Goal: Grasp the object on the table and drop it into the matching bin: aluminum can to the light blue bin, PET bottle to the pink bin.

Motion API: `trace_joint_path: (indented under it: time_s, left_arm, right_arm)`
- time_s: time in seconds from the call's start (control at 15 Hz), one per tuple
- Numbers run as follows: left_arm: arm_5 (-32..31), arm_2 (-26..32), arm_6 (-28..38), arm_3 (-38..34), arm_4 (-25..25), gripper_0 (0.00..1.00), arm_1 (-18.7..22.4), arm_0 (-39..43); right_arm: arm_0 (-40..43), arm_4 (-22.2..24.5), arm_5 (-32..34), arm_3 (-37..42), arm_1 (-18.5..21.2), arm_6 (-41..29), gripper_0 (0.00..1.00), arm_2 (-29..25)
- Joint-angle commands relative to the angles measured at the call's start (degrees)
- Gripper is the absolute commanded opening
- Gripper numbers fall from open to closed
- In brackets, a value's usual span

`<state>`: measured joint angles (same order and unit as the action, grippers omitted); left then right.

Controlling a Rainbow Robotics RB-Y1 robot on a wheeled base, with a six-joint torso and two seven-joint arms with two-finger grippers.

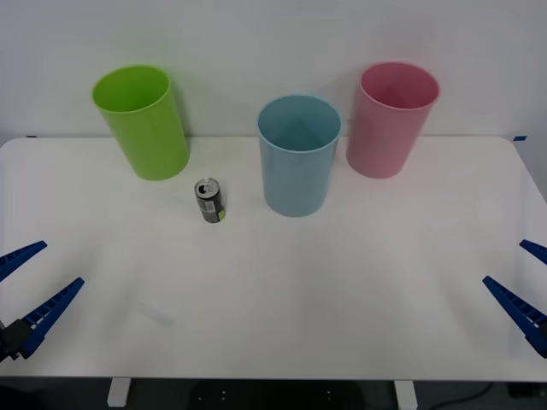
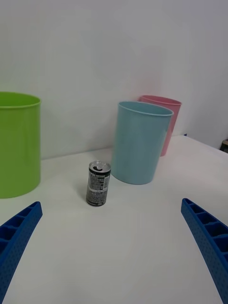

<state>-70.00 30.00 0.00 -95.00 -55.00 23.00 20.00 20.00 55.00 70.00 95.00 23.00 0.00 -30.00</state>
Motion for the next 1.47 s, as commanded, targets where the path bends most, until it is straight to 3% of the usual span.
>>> trace_joint_path:
  time_s: [0.07,0.27,0.47,0.87,1.47]
  left_arm:
    - [0.0,0.0,0.0,0.0,0.0,1.0,0.0,0.0]
    - [-0.1,-0.1,-0.1,0.3,2.4,1.0,-0.6,-0.4]
    - [0.2,-0.3,-0.1,0.3,1.5,1.0,-0.6,-0.4]
    - [2.3,-1.3,0.4,0.4,-6.7,1.0,-1.6,-1.9]
    - [6.0,-1.2,1.0,1.0,-18.7,1.0,-11.7,-7.2]
  right_arm:
    - [0.0,0.0,0.0,0.0,0.0,0.0,1.0,0.0]
    - [0.0,0.0,0.0,0.0,0.0,0.0,1.0,0.0]
    - [0.0,0.0,0.0,0.0,0.0,0.0,1.0,0.0]
    - [0.0,0.0,0.0,0.0,0.0,0.0,1.0,0.0]
    - [0.0,0.0,0.0,0.0,0.0,0.0,1.0,0.0]
